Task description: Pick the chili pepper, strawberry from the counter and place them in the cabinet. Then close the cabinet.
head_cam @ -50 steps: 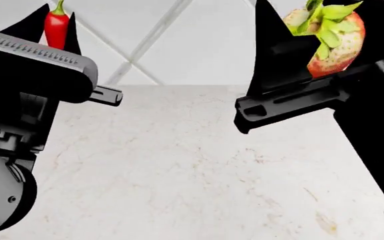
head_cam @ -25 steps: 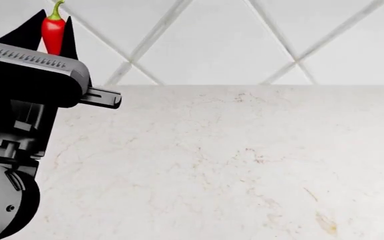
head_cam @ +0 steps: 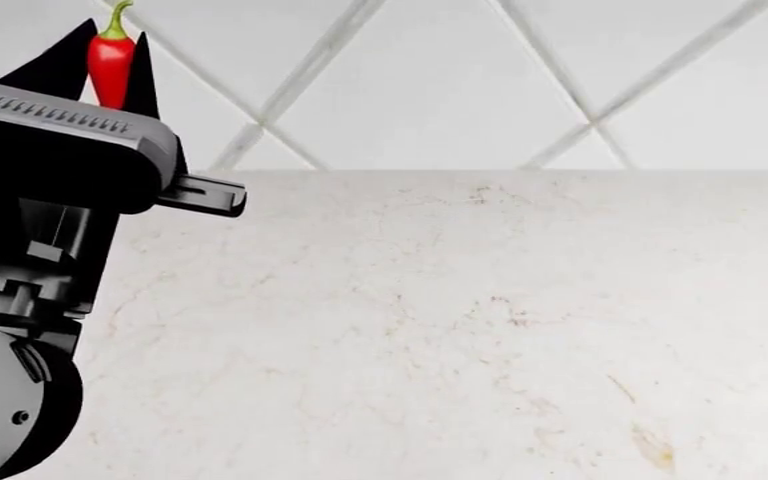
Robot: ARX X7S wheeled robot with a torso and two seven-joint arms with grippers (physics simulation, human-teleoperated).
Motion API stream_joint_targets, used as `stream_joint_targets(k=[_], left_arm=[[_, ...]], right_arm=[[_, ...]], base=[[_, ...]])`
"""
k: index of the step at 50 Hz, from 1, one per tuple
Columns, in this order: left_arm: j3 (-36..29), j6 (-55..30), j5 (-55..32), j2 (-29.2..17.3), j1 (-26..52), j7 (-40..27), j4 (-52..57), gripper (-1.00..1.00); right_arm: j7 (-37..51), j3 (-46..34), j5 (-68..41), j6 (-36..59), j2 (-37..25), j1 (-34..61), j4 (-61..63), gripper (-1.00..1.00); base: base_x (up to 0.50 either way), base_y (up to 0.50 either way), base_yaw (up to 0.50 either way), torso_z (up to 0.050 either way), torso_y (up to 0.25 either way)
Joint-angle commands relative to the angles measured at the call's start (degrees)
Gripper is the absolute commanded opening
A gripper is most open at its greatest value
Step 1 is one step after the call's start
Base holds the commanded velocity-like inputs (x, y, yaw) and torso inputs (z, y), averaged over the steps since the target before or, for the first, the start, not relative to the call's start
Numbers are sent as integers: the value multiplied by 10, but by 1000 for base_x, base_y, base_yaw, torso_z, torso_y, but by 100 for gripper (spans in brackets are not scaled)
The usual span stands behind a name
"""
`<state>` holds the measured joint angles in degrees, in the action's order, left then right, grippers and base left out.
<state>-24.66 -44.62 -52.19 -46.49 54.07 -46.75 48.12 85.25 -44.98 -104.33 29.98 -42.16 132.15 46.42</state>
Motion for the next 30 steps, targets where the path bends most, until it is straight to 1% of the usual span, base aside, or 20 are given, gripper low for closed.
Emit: stream_joint_targets(k=[1,8,15,21,25,30], left_arm=[[8,5,-11,-4,0,-3,1,-100],[11,2,-19,-4,6,-5,2,-100],[9,1,-21,-5,8,-4,2,-100],[3,0,-18,-1,8,-3,0,-100],[1,4,-15,0,5,-1,-2,-100],[0,7,-12,1,2,0,-3,-100]], right_arm=[[-96,-14,108,73,43,-14,-141,-100],[-191,-55,230,55,74,-67,-276,-100],[-242,-76,278,20,96,-124,-381,-100],[-277,-97,303,2,117,-165,-459,-100],[-298,-104,301,-6,129,-194,-502,-100],[-331,-122,275,19,152,-218,-563,-100]], base=[[0,0,0,0,0],[0,0,0,0,0],[0,0,0,0,0],[0,0,0,0,0],[0,0,0,0,0],[0,0,0,0,0]])
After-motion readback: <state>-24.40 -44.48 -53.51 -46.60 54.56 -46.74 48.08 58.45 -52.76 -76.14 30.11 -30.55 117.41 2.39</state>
